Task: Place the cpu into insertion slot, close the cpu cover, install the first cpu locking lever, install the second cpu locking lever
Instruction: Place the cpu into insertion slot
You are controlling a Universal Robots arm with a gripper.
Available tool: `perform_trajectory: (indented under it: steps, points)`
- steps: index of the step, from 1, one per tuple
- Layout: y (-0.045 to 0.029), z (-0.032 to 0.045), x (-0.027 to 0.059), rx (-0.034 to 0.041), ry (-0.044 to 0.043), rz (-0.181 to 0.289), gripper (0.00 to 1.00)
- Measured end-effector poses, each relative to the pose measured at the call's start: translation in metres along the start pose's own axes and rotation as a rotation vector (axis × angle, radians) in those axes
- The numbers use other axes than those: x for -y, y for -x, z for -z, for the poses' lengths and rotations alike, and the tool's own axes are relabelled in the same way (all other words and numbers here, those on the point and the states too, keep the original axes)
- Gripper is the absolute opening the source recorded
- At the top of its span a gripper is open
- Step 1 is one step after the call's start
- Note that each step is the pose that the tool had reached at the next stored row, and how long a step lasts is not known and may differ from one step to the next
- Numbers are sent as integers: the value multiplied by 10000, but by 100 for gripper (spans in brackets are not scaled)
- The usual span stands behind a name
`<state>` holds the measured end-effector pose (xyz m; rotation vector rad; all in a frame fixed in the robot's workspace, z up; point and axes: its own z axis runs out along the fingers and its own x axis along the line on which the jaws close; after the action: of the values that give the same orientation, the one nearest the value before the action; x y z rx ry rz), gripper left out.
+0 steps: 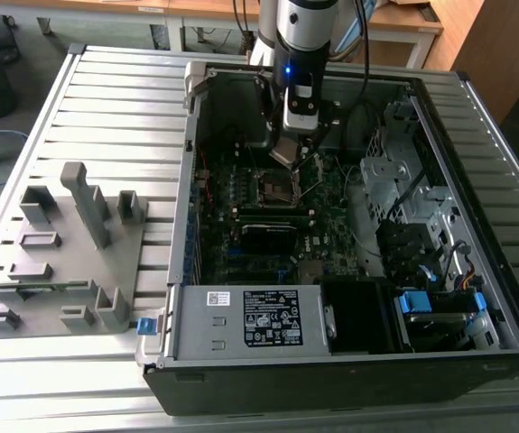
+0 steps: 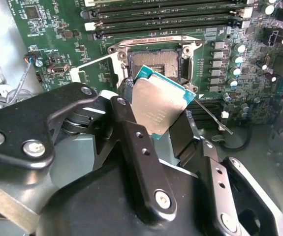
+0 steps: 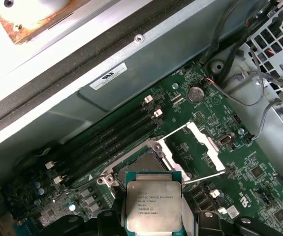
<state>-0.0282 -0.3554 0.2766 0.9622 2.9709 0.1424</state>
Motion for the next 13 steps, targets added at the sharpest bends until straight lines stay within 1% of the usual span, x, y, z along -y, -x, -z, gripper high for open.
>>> perform_trajectory:
  steps: [3, 13]
  points:
    - [-5, -3, 2, 25, 1, -275, 54]
    - [-5, -5, 2, 29, 2, -318, 54]
